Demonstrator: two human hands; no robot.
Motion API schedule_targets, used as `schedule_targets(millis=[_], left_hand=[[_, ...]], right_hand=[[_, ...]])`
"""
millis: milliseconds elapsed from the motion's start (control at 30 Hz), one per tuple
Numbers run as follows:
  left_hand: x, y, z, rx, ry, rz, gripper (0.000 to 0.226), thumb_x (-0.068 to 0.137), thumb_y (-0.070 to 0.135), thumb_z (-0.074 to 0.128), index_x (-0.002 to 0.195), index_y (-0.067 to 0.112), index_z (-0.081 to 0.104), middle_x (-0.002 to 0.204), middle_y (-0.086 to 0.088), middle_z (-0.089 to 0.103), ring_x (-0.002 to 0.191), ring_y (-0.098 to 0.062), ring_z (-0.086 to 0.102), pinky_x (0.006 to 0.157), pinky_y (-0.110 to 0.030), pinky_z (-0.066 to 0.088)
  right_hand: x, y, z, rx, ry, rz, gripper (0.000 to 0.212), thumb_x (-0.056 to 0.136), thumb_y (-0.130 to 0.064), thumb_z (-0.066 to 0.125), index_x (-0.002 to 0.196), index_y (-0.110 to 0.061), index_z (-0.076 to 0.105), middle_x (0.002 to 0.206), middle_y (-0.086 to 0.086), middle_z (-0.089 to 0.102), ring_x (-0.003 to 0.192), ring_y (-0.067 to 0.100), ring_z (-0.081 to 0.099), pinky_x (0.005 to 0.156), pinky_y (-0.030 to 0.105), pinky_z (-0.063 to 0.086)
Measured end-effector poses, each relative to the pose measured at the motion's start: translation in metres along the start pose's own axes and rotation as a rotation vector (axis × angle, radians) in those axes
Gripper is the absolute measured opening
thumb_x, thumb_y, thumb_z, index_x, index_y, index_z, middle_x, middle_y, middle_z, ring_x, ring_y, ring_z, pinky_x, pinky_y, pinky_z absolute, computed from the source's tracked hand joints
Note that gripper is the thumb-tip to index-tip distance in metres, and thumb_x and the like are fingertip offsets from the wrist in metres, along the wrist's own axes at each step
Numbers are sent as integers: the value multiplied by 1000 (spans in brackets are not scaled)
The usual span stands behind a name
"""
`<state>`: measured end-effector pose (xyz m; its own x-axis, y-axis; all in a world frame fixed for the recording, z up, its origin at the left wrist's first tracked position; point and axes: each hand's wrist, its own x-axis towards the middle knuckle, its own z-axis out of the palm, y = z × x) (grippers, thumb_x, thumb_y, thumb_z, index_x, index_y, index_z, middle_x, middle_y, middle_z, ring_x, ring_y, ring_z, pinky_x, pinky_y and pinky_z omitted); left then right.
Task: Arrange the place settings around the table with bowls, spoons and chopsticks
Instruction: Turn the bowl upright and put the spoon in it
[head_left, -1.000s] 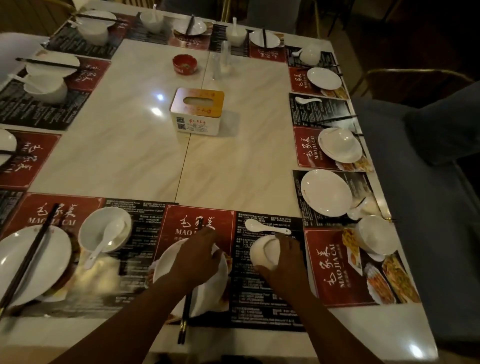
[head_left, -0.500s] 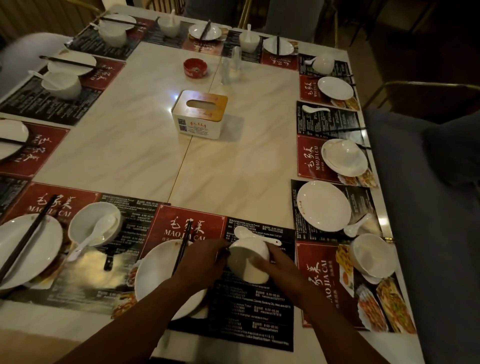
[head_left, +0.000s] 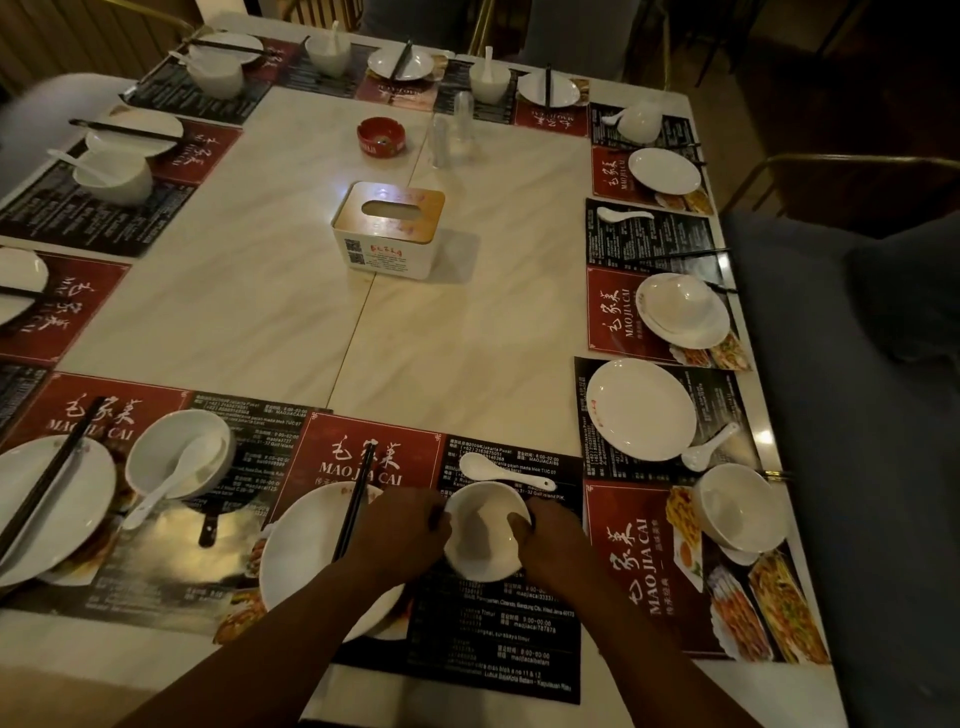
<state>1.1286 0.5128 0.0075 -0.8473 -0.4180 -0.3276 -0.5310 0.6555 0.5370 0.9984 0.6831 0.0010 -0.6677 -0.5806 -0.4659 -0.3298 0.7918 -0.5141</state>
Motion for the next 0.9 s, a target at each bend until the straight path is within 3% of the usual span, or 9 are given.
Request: schedule_targets(millis=[167, 267, 367, 467, 567, 633, 733, 800, 900], left_hand=[[6, 4, -4, -24, 19, -10, 22, 97, 29, 55, 80, 27, 68, 67, 15, 57, 62, 3, 54, 57, -13, 34], [10, 6, -5, -48, 30, 20, 22, 98, 27, 55, 84, 23, 72, 76, 9, 65, 66, 2, 57, 60, -10, 35], [14, 5, -4, -57, 28, 29, 22, 98, 28, 55, 87, 22, 73, 80, 7, 68, 71, 0, 61, 67, -13, 43], [16, 5, -3, -45, 40, 22, 25, 99, 29, 53, 86, 21, 72, 80, 5, 67, 73, -5, 61, 73, -23, 51], [15, 5, -3, -48, 40, 27, 26, 99, 27, 53, 80, 23, 70, 75, 8, 63, 69, -2, 57, 68, -23, 46], [15, 5, -4, -76, 45, 22, 27, 98, 26, 54, 74, 30, 65, 69, 14, 58, 65, 0, 55, 65, -20, 41], [13, 6, -5, -120, 67, 3, 22, 98, 27, 55, 83, 30, 70, 73, 16, 62, 69, 2, 57, 66, -20, 42], [10, 7, -6, -154, 84, -16, 18, 97, 27, 56, 98, 29, 74, 82, 14, 69, 73, 1, 60, 72, -24, 49], [8, 4, -7, -183, 75, -29, 21, 95, 28, 61, 112, 29, 72, 91, 12, 73, 73, 0, 63, 81, -30, 57]], right_hand=[[2, 0, 3, 31, -6, 27, 28, 99, -37, 53, 115, -16, 64, 108, 3, 67, 96, 16, 61, 82, 33, 52], [2, 1, 4, 118, -14, 39, 26, 97, -35, 58, 116, -17, 64, 106, 1, 67, 92, 14, 63, 78, 32, 56], [4, 3, 5, 116, -8, 45, 27, 97, -36, 58, 117, -18, 63, 107, 0, 67, 91, 11, 60, 71, 25, 50], [5, 4, 3, 92, -18, 51, 29, 100, -42, 49, 106, -19, 65, 93, -4, 66, 83, 9, 61, 72, 27, 51], [8, 4, -6, 61, 33, 29, 43, 104, -49, 34, 90, -21, 63, 78, -4, 63, 73, 9, 61, 63, 28, 49], [19, 8, -14, 4, 148, 7, 36, 104, -41, 35, 84, -24, 58, 77, -4, 60, 71, 11, 60, 65, 32, 52], [39, 15, -24, -112, 228, -162, 16, 100, -24, 50, 100, -22, 66, 97, -1, 63, 92, 19, 59, 82, 37, 52], [52, 19, -24, -261, 136, -274, 28, 99, -22, 55, 126, -18, 63, 117, 3, 61, 108, 24, 54, 95, 37, 46], [65, 24, -19, -419, 74, -327, 33, 91, -26, 68, 123, -20, 64, 113, 2, 62, 102, 25, 56, 84, 36, 48]])
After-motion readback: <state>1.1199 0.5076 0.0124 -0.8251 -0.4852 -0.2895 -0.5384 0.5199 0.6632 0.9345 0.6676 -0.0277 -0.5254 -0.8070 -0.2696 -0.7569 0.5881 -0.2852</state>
